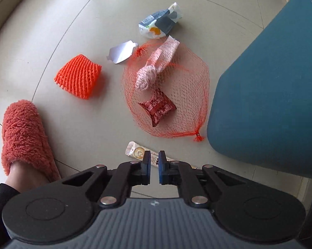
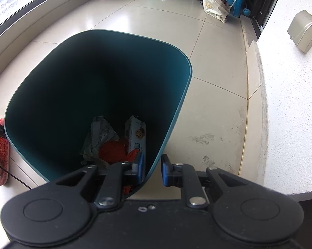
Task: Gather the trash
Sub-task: 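Move the left tool over the coffee stick sachet and close on it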
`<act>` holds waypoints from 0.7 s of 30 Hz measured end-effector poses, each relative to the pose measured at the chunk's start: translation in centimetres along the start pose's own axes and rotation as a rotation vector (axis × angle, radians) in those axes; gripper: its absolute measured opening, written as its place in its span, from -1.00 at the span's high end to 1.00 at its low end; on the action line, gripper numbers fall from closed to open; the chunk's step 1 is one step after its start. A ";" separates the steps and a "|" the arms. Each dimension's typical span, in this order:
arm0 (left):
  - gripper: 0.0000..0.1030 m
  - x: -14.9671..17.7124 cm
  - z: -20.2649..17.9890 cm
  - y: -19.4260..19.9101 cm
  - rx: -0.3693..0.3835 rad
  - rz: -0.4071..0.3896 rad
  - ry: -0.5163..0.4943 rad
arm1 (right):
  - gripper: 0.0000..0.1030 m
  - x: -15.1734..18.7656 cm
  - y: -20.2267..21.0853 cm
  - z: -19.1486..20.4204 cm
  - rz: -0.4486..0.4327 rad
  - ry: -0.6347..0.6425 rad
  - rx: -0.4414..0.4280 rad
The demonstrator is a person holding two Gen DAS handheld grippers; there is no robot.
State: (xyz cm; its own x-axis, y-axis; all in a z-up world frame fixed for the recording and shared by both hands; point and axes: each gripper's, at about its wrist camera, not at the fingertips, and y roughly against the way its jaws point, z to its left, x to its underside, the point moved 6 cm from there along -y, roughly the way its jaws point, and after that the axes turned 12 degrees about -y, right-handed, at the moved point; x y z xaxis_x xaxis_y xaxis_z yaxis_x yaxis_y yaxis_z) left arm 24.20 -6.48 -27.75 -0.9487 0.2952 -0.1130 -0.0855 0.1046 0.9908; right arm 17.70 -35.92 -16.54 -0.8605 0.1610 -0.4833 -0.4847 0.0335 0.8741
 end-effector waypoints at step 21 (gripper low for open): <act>-0.43 2.1 -1.8 -14.4 0.011 0.231 0.292 | 0.63 0.1 0.1 0.3 -0.001 0.027 -0.021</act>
State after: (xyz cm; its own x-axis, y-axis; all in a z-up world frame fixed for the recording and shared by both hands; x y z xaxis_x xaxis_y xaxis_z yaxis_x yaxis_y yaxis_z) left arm 22.84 -9.11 -42.13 -0.9896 0.0286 0.1413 0.1431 0.0776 0.9867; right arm 17.64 -35.65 -16.48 -0.8637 0.1346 -0.4858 -0.4887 0.0131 0.8724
